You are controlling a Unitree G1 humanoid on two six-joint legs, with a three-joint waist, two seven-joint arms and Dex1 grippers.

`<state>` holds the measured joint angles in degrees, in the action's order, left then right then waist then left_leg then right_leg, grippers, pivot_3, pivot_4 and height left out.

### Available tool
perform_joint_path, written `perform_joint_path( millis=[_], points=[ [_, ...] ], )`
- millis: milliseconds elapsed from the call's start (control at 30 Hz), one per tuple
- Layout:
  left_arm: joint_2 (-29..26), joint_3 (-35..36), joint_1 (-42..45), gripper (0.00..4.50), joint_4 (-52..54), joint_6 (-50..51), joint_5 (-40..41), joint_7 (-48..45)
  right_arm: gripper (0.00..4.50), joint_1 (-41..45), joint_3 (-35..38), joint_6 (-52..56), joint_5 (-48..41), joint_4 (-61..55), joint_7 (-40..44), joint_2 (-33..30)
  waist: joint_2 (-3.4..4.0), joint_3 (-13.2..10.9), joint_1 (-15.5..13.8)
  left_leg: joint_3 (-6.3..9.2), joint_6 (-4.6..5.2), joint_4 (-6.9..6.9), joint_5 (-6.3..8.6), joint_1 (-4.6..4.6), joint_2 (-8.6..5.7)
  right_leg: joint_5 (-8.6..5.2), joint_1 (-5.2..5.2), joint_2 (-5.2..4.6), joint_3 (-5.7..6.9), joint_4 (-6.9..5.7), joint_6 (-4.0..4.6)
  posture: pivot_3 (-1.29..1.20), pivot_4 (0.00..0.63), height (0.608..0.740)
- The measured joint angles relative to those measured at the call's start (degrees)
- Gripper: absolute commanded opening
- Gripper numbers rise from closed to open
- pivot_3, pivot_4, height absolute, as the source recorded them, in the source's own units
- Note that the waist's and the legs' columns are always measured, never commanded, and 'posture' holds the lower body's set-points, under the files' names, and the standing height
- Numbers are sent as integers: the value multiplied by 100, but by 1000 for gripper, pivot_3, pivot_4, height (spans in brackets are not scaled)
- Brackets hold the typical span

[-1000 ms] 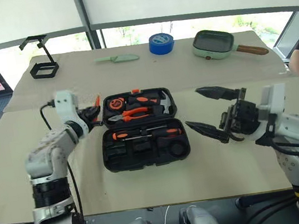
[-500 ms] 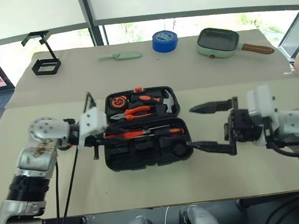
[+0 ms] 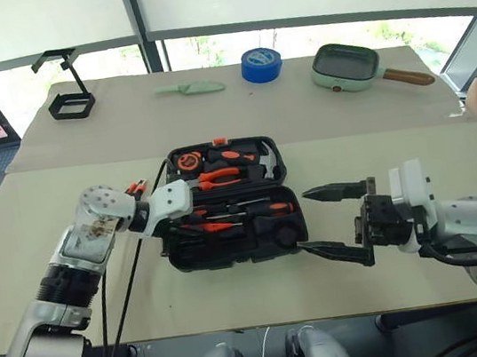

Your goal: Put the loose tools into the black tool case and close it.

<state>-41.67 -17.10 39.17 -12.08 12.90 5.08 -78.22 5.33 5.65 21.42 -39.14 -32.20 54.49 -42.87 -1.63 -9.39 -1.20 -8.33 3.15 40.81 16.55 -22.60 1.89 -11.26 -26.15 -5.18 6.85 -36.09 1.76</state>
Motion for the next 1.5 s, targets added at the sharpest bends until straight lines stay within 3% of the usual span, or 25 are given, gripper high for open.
perform_joint_path(
  millis=[467, 533, 733, 867, 967, 1200, 1500],
  points=[
    [15, -356, 104, 438, 542, 610, -648, 201, 4500, -32, -8, -2, 4, -7, 43, 54, 2, 1, 30, -1, 1, 4, 1, 9, -1, 1, 8, 0, -1, -4, 0, 0, 150, 740],
    [121, -278, 43, 1449, 575, 679, -612, 290, 4500, -32, -9, -2, 4, -7, 42, 59, 3, 2, 21, -1, 2, 5, 1, 12, -2, 1, 11, -3, -2, -5, -1, 0, 150, 740],
    [360, 264, -238, 3489, 427, 249, -69, 407, 4500, -139, -9, 21, -43, -77, 49, 52, 3, 2, -80, 7, 9, 23, 5, -3, -2, 4, 8, -9, -1, -3, -5, 0, 150, 740],
    [508, 1018, -171, 3489, 327, 119, 608, 465, 4500, -247, -7, 165, -176, -106, 156, -71, 3, 2, -81, 8, 11, 25, 6, -5, -2, 8, 8, -9, 0, -4, -1, 0, 150, 740],
    [536, 1142, -201, 2688, 283, 73, 745, 504, 4500, -233, -7, 175, -211, -97, 179, -91, 4, 2, -82, 6, 10, 24, 6, -2, -3, 7, 8, -6, 4, -4, -2, 0, 150, 740],
    [883, 1075, -772, 197, -26, -321, 770, 632, 4500, -217, -7, 177, -212, -95, 132, -85, 3, 2, -78, 2, 10, 26, 5, 0, -3, 11, 9, -4, 5, -6, 4, 0, 150, 740],
    [971, 872, -850, 84, -530, -1020, 412, 812, 4500, -222, -4, 179, -212, -87, 9, -85, 5, 4, -85, 2, 12, 24, 6, 7, -3, 16, 15, -7, 4, -5, 12, 0, 150, 740]
  ],
)
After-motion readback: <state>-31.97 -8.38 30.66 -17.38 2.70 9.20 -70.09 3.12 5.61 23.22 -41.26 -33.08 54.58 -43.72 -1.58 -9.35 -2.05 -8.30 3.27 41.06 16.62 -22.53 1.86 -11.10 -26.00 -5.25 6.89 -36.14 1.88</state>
